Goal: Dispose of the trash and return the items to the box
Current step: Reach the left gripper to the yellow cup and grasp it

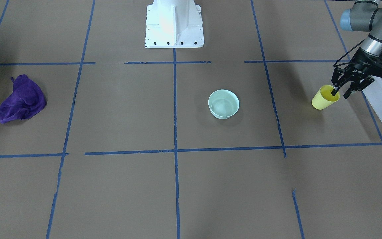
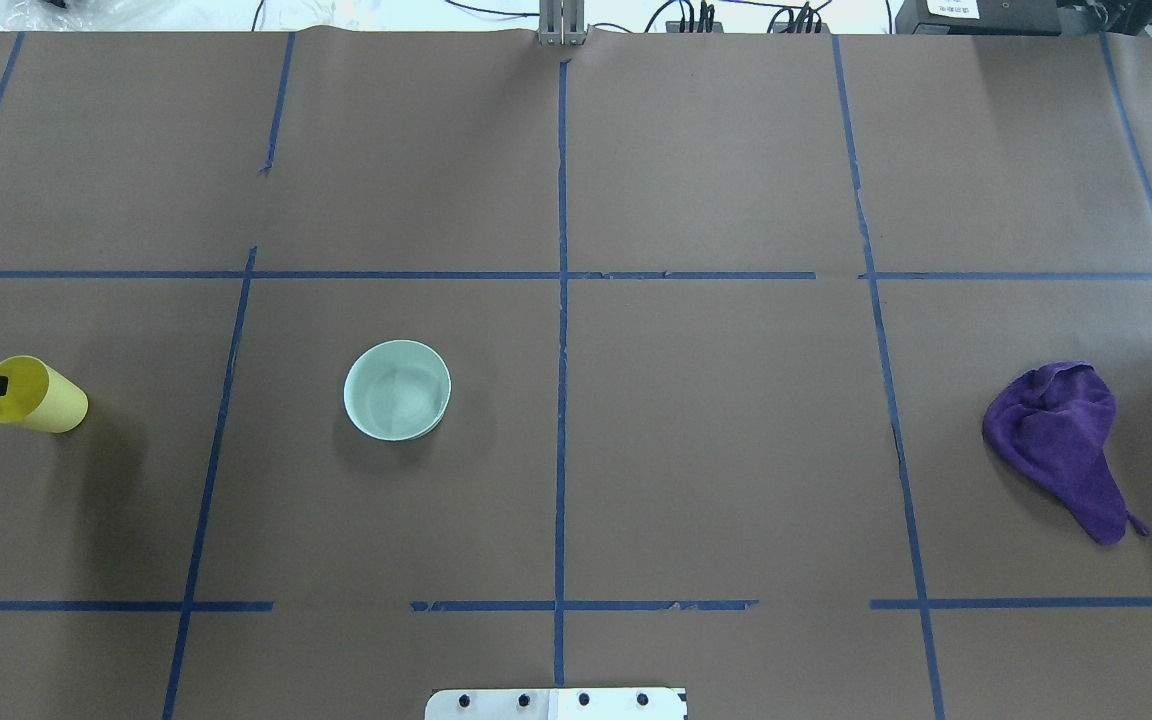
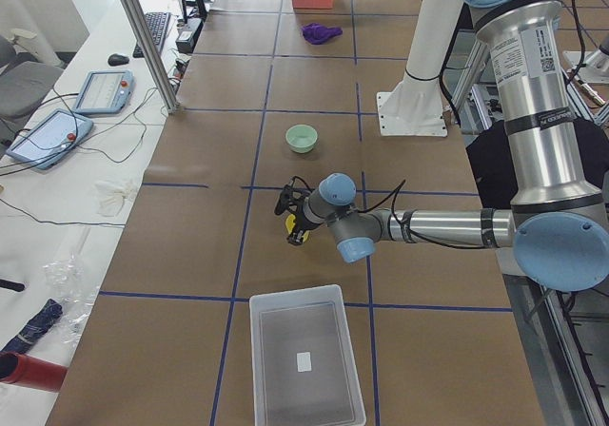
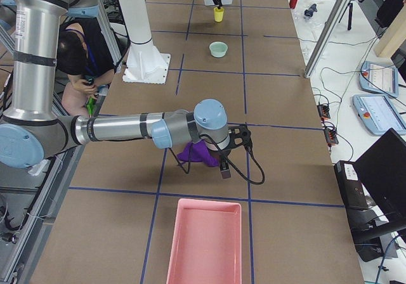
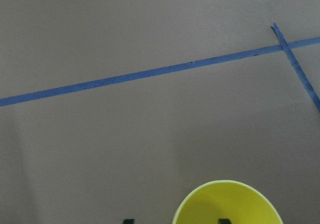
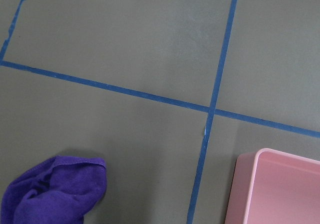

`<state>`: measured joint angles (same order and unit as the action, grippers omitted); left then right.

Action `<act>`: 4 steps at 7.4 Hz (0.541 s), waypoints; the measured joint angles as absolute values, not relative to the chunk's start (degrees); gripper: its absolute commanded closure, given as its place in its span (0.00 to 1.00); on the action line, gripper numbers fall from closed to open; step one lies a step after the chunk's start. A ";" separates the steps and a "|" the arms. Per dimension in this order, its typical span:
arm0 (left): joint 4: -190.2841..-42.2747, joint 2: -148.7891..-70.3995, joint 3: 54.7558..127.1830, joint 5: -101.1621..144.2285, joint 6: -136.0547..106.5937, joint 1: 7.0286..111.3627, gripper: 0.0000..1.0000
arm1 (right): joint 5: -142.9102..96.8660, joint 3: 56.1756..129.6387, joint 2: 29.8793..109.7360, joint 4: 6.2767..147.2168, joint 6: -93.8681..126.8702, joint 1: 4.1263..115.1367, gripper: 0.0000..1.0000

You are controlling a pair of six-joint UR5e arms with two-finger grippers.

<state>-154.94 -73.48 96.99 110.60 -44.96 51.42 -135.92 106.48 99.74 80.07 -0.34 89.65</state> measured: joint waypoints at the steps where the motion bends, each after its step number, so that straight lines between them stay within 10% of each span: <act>1: -154.95 -73.36 97.00 110.33 -44.83 51.09 1.00 | -135.93 106.50 99.86 80.07 -0.37 89.65 0.00; 4: -154.85 -72.62 98.87 113.25 -40.42 52.02 1.00 | -135.88 106.48 99.93 80.07 -0.44 89.65 0.00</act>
